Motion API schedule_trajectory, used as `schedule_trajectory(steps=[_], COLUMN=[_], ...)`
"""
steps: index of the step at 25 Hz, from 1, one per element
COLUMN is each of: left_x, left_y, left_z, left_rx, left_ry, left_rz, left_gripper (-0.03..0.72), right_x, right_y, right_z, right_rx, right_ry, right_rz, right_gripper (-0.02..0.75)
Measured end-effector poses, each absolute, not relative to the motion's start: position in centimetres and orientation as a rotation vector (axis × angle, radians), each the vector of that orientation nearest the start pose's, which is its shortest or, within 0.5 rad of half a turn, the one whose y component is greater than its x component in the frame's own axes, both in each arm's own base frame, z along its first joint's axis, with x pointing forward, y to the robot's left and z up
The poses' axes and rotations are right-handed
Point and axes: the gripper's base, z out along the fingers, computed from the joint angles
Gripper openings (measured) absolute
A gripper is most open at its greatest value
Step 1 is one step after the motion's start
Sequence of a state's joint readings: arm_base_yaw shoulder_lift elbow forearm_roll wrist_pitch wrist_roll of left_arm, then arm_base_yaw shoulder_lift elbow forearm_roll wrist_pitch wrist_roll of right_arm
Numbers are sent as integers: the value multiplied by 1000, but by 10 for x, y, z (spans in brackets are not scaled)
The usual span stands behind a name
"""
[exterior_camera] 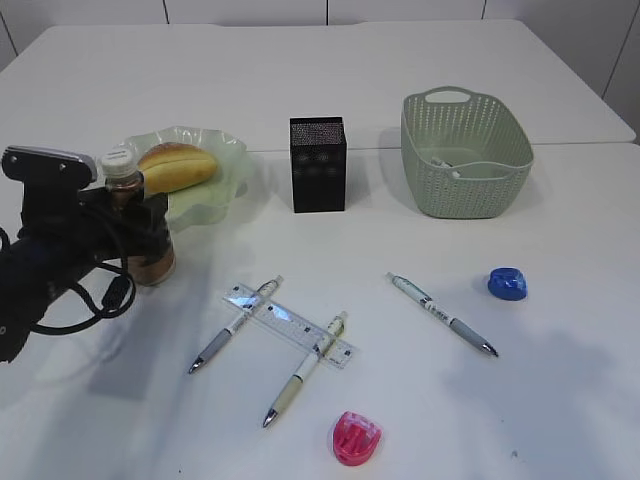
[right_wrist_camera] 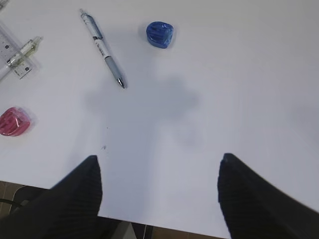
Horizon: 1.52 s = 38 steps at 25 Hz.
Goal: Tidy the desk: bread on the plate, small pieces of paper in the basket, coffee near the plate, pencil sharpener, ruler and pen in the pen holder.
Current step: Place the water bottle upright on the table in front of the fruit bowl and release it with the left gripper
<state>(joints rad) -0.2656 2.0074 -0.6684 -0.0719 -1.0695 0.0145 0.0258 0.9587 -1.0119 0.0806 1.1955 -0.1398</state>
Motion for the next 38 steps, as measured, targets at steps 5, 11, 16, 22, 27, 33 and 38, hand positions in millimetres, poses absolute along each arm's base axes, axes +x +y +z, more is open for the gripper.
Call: schedule_trajectory(steps=[5,11,16,22,27,33,38], left_x=[333,330,328,324,320,315,307], left_y=[-84,-84,-83,-82,-81,-79,-77], left_z=[125,139,154,169,184,204,223], left_rx=[164,162,175,194,206,204,190], left_ry=[1723,1733,1724,1732,1724,1688,1668], left_rz=[-152,-155,-145,-134,-128,-115,-121], left_gripper=[485,486,486,486,486,486,486], right_x=[159,159,158,158,158,158,157], right_y=[11,11,11,11,10,10,10], right_z=[354,354,354,354,354,353,353], right_rx=[-204,-205,-205,-206,-207,-208,-210], right_ry=[2614,2617,2621,2627,2628,2633,2643], right_rz=[69,69,70,70,60,61,54], right_gripper=[565,565,565,565,565,565,565])
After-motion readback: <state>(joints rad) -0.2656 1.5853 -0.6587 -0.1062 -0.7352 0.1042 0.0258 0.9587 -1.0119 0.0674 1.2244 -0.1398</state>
